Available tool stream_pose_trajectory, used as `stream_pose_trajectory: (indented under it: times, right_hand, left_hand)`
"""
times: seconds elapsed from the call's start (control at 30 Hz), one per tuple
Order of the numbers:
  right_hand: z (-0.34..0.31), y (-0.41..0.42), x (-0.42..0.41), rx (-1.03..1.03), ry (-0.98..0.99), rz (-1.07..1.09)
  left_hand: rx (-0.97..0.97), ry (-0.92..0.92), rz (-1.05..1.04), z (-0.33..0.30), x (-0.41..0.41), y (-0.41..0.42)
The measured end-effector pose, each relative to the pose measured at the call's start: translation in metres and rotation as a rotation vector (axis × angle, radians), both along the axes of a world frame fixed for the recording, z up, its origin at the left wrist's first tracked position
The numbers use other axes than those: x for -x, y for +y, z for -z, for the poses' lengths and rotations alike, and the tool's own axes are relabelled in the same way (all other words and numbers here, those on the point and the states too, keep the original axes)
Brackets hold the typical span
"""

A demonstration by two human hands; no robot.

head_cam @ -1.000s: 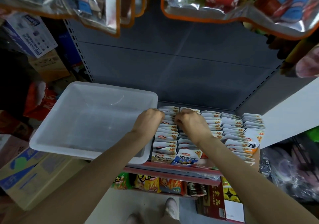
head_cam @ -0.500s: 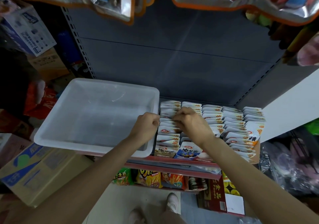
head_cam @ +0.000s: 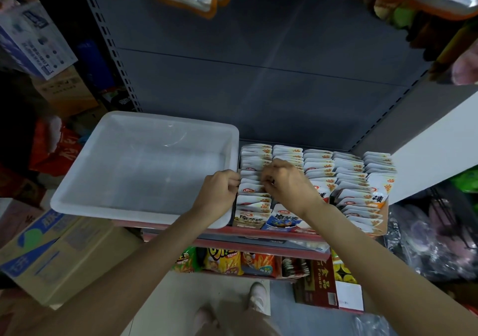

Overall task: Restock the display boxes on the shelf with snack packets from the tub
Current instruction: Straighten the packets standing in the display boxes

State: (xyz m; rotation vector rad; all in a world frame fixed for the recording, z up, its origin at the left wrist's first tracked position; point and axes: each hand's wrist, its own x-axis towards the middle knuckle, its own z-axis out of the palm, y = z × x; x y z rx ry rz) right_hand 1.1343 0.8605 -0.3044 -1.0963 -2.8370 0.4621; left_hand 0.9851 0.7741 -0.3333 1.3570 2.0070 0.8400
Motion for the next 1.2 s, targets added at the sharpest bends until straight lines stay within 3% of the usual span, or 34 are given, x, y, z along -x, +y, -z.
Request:
stream_pose_trajectory:
  times: [0.57, 0.9, 1.07, 1.2]
  right_hand:
    - [-0.006, -0.007, 0.0, 0.061, -0.051, -0.011]
    - [-0.001, -0.009, 0.007, -0.086, -0.218, 0.055]
    - [0.005, -0.012, 0.011, -0.285, -0.337, -0.016]
    - [0.001, -0.017, 0.011, -0.36, -0.26, -0.032]
  left_hand:
    - [0.01, 0.011, 0.18, 0.002, 0.011, 0.006]
    - [0.174, 0.005, 0.335, -0.012, 0.016, 0.021]
    - [0.132, -0.041, 0.242, -0.01, 0.011, 0.016]
    - [0.065, -0.069, 0.159, -0.013, 0.009, 0.016]
